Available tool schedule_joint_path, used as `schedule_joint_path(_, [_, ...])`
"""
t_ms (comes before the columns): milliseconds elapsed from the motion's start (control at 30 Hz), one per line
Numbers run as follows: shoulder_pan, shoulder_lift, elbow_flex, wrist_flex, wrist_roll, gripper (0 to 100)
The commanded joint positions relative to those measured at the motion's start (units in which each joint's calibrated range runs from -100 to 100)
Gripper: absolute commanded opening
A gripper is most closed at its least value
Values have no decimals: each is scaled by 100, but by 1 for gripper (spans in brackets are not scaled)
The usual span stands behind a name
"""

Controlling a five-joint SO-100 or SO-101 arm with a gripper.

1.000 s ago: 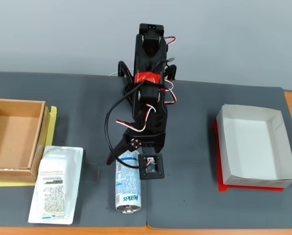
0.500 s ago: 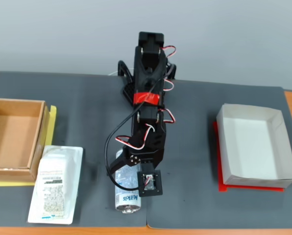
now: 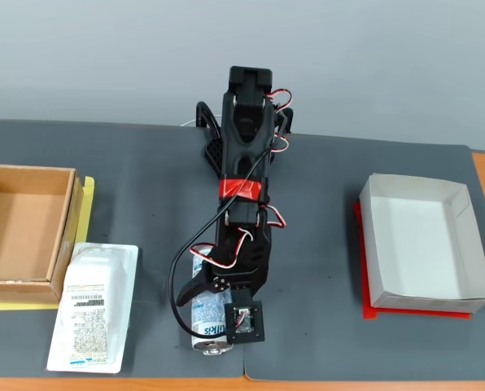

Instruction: Pick the can and put it in the brown box

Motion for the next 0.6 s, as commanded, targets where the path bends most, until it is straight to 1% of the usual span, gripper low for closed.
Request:
schedule_joint_path(0, [64, 66, -283, -238, 15, 44])
schedule_joint_path(567, [72, 413, -229, -264, 15, 43])
